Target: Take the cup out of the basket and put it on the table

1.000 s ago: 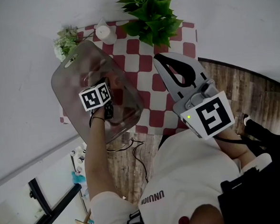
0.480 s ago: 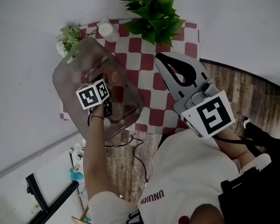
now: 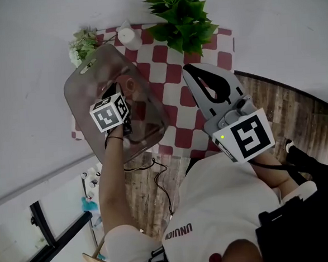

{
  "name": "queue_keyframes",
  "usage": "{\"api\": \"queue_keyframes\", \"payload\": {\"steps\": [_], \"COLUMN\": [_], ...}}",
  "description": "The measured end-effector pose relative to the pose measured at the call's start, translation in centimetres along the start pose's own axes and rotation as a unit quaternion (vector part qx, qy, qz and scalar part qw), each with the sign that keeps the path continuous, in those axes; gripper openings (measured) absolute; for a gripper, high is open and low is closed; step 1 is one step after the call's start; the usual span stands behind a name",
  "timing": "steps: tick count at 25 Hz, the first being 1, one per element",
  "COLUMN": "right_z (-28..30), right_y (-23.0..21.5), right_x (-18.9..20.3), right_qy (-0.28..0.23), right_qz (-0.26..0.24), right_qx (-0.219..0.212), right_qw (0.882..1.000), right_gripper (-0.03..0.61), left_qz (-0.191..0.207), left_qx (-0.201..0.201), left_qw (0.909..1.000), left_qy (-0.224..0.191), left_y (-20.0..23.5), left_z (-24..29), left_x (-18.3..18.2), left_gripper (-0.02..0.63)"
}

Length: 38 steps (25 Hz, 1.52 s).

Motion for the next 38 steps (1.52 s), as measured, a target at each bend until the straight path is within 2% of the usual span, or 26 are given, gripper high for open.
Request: {"api": "queue_keyframes", "payload": {"steps": [21,38], "right_z": [-1.3,-2.3], "right_y": [0.7,0.7], "right_x": [-0.5,-0.7], "right_qy": [-0.015,-0.019], "right_qz": [0.007,0.004], "right_qx": [-0.010,-0.014], "right_qw": [1.000,1.000], "right_gripper": [0.018,0.018], "left_qz": [-0.007,-0.003], "left_qx": [-0.014,-0.023], "left_qw": [0.9939,0.9851], "left_qy": [-0.109,-0.170], "left_y": [-0.8,-1.7], "left_z": [-4.8,-7.9], "left_x": [-1.8,-2.4], "left_gripper": [0.034,0.034]}}
Point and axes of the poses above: the fingertips, and each gripper's own axes: z forward along the fingers, y to its left, x out of its underside, the point moved 10 cm from there along -z, backward along the fingers, and after that the axes turned 12 degrees about -z, right-handed, at the moved point
